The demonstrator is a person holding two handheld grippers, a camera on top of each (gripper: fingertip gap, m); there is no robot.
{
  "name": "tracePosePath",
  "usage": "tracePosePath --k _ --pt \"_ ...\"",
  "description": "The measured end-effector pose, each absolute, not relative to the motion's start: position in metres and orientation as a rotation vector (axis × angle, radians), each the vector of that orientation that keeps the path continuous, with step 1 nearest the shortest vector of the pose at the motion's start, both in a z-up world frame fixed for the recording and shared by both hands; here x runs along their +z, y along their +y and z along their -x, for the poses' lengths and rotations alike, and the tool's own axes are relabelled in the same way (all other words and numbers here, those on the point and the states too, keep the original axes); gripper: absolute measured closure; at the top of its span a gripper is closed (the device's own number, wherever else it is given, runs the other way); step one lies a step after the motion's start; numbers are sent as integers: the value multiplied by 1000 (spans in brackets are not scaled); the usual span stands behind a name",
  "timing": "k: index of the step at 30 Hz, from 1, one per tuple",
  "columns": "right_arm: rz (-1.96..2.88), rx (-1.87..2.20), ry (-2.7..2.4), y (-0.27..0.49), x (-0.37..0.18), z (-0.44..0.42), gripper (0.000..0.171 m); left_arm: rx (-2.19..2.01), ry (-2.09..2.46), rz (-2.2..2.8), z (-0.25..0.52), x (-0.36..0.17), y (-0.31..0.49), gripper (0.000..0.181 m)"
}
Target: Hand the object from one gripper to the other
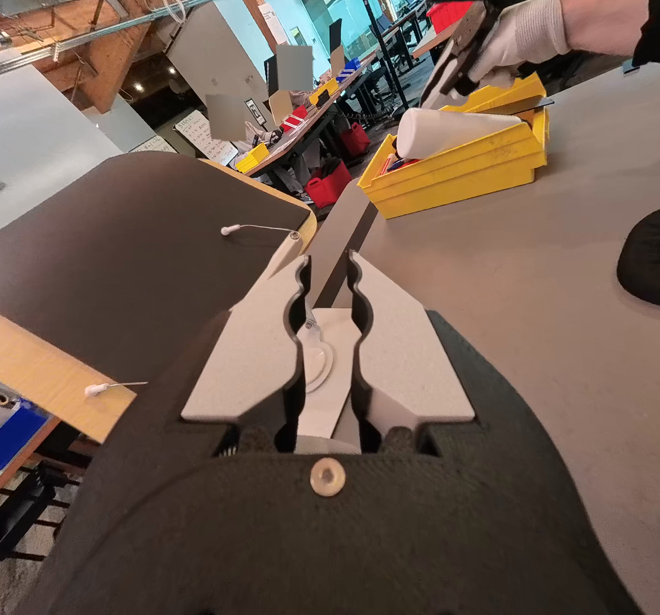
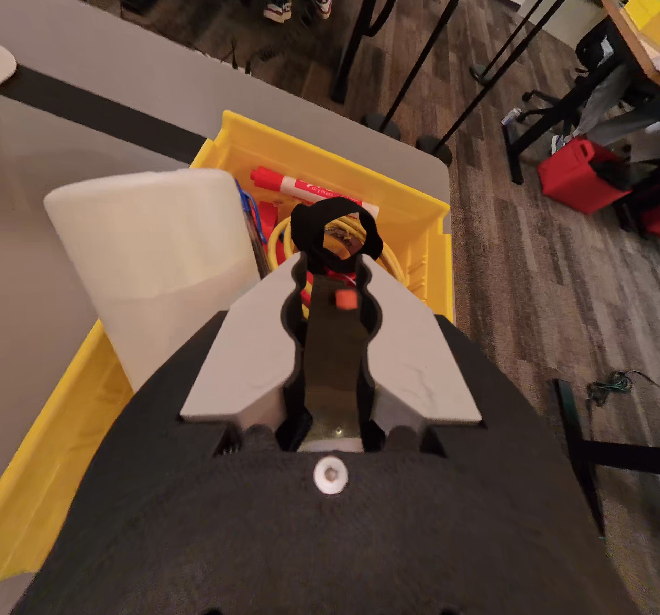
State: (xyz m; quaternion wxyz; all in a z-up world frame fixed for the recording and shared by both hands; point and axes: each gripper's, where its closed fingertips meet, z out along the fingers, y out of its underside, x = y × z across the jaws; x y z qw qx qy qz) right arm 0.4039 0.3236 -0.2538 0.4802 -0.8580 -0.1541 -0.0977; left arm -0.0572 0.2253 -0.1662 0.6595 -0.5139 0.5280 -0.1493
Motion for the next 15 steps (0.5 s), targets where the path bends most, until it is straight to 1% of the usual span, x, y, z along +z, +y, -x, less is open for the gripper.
tracePosePath --k 3,6,8,12,15 --pt "2080 -254 -365 325 -247 -408 137 -330 1202 1174 56 -171 228 163" --pt "2023 -281 -397 320 -228 -397 138 -341 1199 1176 55 -172 228 163" --pt "1965 -296 -451 314 -212 -378 136 -344 1197 1178 54 -172 228 163" --pt "1865 -224 -573 299 -185 -318 136 -345 1197 1182 53 -174 228 162" --pt "1813 -163 -586 278 -167 -299 136 -326 1204 1177 55 -172 227 162"
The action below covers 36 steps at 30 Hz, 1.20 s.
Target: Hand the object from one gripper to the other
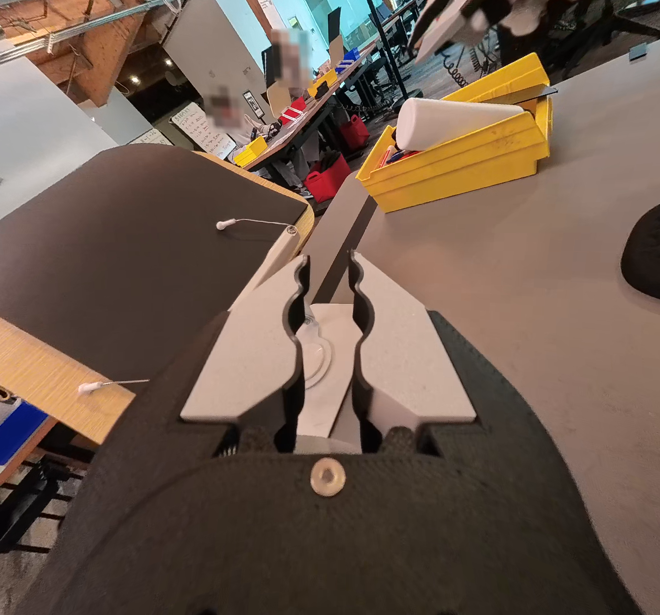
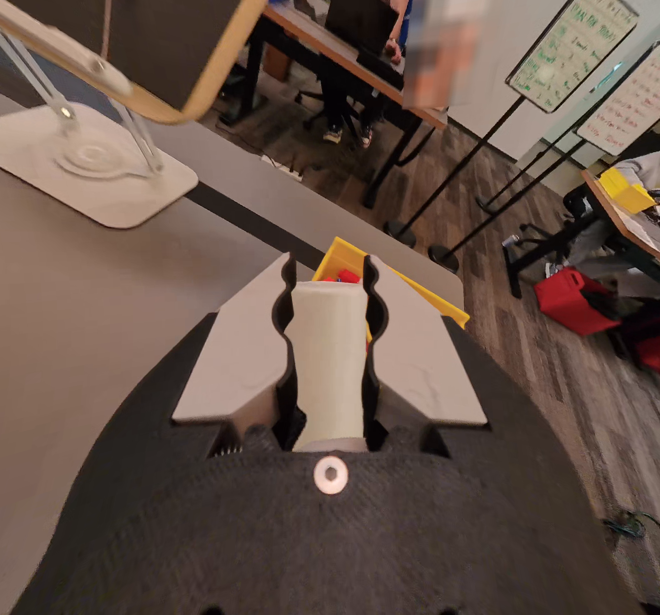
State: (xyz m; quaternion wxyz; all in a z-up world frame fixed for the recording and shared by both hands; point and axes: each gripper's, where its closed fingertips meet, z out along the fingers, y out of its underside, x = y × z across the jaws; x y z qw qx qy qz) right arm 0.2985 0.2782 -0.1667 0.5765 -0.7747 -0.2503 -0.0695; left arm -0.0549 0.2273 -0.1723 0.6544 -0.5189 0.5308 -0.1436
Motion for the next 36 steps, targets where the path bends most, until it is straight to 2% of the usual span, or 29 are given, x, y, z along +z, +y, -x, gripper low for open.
tracePosePath --k 5,10,15,18,25,28,31,32,34,36 --pt "1698 -157 -384 210 -112 -348 140 -371 1169 1164 60 -162 226 162" --pt "1663 -304 -229 143 -97 -401 142 -397 1172 1165 53 -163 222 162" --pt "1718 -236 -297 128 -126 -369 139 -397 1221 1155 36 -172 212 162" --pt "1750 -158 -405 138 -153 -322 135 -410 1241 1157 27 -178 208 160" --pt "1847 91 -720 183 -236 -163 95 -529 1243 1123 4 -180 187 138" --pt "1877 173 -778 200 -260 -107 75 -539 1272 1082 -19 -187 170 119" --pt "1900 274 -855 206 -275 -57 60 -437 1334 1011 -41 -202 157 92" --pt "1918 299 -905 204 -282 -43 51 -370 1341 988 -45 -207 157 95" --pt "1937 286 -997 203 -294 -24 43 -367 1321 970 -50 -207 152 113" --pt "1938 296 -1069 200 -302 -10 36 -408 1325 989 -51 -209 150 114"
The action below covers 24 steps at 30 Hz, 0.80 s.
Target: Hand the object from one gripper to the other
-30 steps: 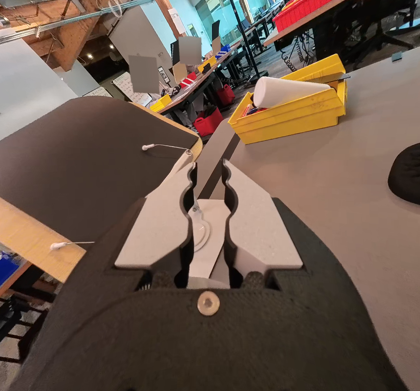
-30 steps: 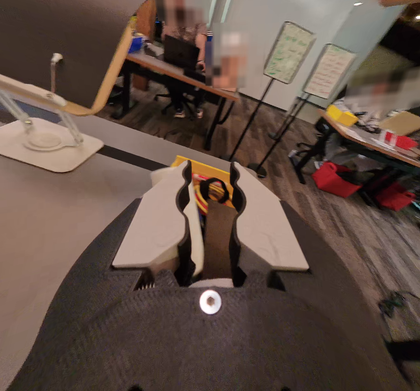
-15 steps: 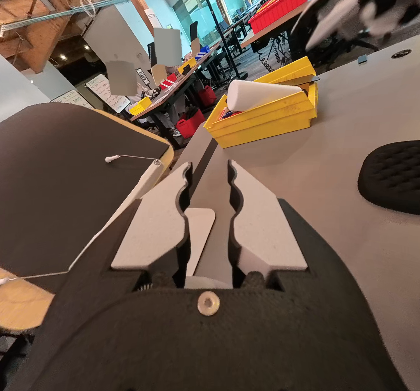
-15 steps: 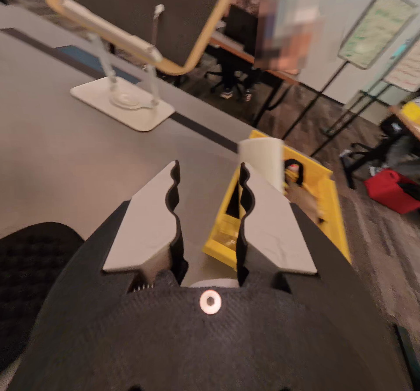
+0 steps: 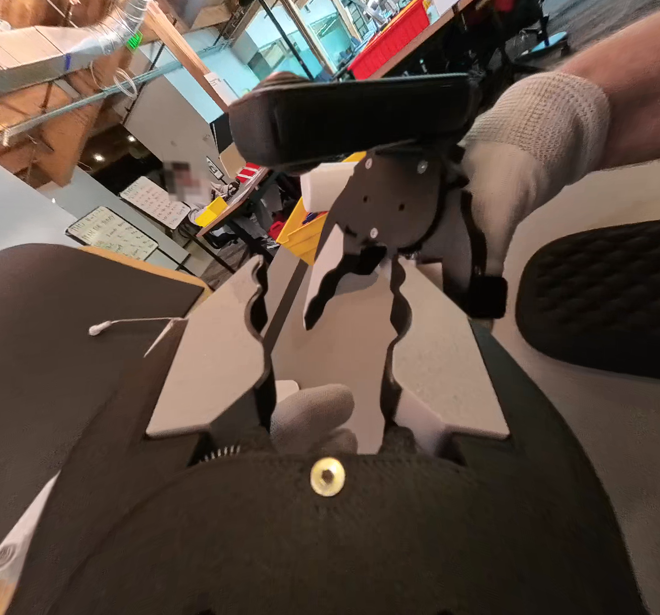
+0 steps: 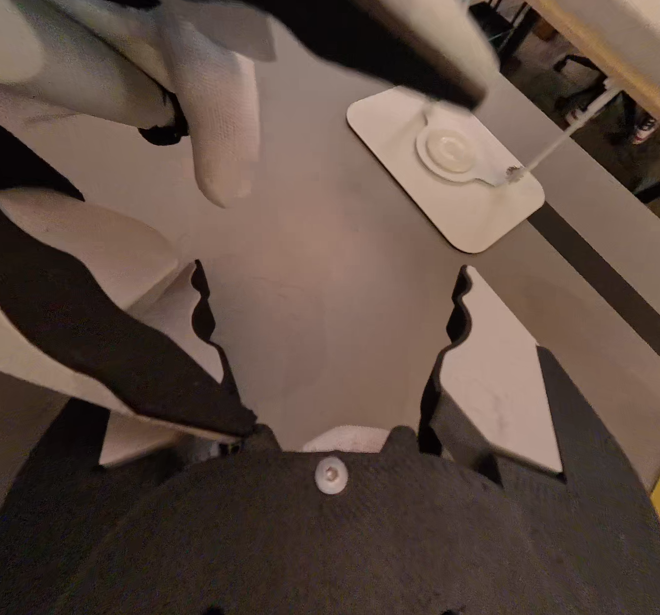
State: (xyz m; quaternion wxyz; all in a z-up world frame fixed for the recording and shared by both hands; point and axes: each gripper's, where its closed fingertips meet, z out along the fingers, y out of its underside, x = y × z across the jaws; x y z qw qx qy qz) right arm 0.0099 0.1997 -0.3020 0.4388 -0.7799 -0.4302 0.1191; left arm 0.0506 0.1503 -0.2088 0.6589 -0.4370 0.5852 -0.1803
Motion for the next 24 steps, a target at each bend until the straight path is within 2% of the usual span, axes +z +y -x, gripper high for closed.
tracePosePath --k 7,9,13,18,21,24 --pt "1937 331 -1051 205 -301 -5 37 -749 1274 1077 -47 -203 143 91" --pt "1951 335 -1038 209 -303 -7 32 -784 1270 1087 -47 -204 143 84" --pt "1944 329 -992 219 -299 -13 39 -804 1278 1111 -49 -212 146 68" --pt "1965 554 -991 208 -302 7 26 -769 1257 1145 -58 -226 150 69" --pt "1971 609 -965 210 -304 9 25 -834 1255 1170 -59 -232 146 86" --pt "2000 708 -997 200 -313 16 14 -850 1280 1160 -61 -235 142 90"
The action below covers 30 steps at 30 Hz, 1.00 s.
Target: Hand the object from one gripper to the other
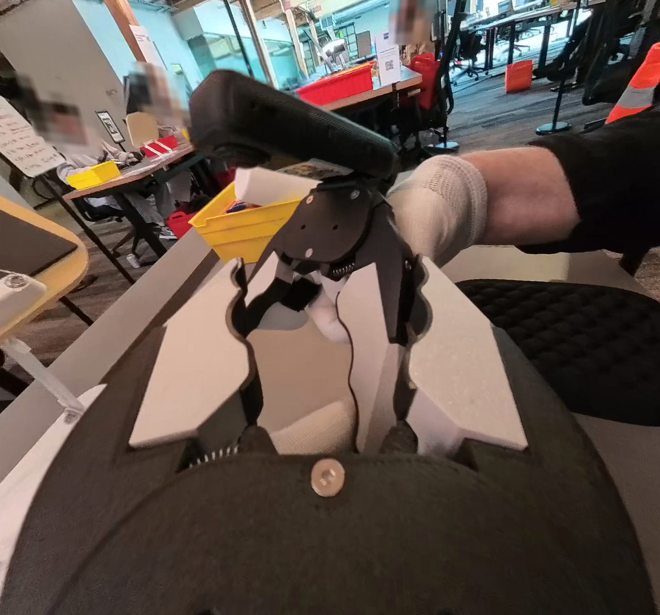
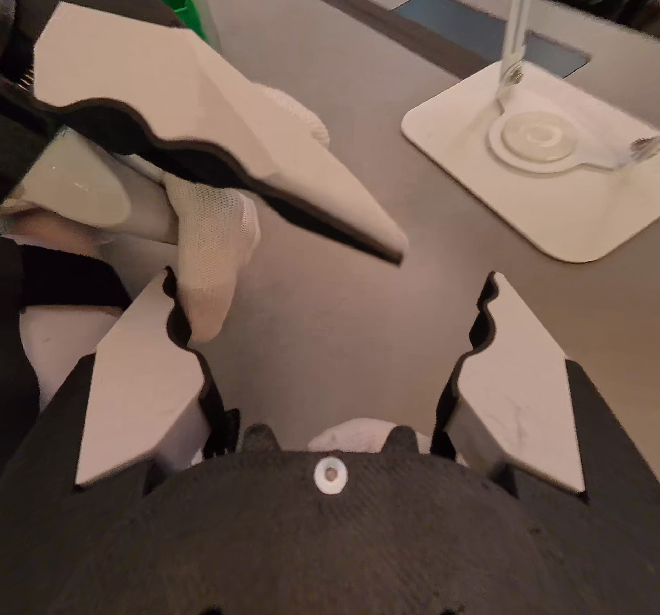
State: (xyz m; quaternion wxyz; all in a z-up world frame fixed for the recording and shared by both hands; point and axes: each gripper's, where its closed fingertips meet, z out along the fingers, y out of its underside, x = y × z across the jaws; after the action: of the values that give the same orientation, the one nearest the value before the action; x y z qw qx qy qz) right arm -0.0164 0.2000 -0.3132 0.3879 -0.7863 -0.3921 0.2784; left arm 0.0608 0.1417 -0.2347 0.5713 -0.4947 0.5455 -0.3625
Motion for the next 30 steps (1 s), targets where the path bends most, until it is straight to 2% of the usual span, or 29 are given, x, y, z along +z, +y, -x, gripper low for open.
tracePosePath --k 1,4,6,14,16,24,29,30 --pt "2023 758 -1011 195 -318 19 12 -857 1298 1173 -62 -237 139 96" --pt "2039 849 -979 190 -322 22 18 -834 1303 1168 -62 -239 139 98" --pt "2059 807 -972 193 -326 19 12 -831 1300 1159 -63 -241 140 100" --pt "2124 711 -999 198 -343 16 11 -850 1289 1154 -61 -254 145 97" --pt "2152 760 -1005 195 -349 17 16 -867 1284 1170 -62 -259 147 99" --pt "2152 628 -1035 201 -359 11 11 -854 1306 1161 -64 -272 147 99" --pt "2136 637 -1090 196 -366 10 18 -823 1346 1155 -71 -283 141 102" --pt "2133 624 -1086 197 -368 8 14 -821 1351 1159 -72 -286 141 102"
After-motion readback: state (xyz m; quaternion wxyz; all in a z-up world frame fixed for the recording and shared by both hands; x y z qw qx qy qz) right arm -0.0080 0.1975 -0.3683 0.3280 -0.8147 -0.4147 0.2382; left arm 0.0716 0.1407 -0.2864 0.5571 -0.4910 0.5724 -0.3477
